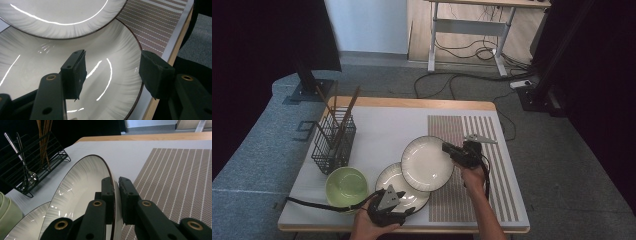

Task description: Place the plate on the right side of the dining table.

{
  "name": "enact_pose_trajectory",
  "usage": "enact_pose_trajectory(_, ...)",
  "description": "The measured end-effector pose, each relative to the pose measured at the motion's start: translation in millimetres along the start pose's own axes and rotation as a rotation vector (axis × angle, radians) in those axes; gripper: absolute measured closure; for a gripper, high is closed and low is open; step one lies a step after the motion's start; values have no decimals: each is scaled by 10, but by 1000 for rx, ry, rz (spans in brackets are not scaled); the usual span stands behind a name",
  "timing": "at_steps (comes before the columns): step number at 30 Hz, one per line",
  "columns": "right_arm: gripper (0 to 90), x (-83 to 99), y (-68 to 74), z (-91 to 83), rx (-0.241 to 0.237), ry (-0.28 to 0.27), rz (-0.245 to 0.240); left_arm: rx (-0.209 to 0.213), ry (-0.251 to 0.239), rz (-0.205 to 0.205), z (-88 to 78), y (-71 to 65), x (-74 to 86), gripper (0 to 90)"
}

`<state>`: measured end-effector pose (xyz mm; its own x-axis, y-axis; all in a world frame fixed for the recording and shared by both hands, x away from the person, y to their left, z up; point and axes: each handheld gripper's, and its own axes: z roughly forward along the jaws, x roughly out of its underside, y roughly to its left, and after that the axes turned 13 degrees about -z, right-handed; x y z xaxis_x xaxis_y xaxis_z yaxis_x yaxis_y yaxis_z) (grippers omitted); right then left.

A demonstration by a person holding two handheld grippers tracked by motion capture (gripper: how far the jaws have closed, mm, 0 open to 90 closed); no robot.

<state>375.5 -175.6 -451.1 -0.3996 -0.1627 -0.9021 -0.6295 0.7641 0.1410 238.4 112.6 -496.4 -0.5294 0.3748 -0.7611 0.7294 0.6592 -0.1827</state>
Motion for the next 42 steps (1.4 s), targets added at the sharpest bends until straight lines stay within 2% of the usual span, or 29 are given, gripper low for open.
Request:
enact_pose_trajectory(20,833,17,-173,-140,41,-24,31,-5,4,2,4,1,2,382)
enact_pose_trajectory(42,833,71,-381,-306,91,-54,86,-5,4,4,-5,2,-3,381)
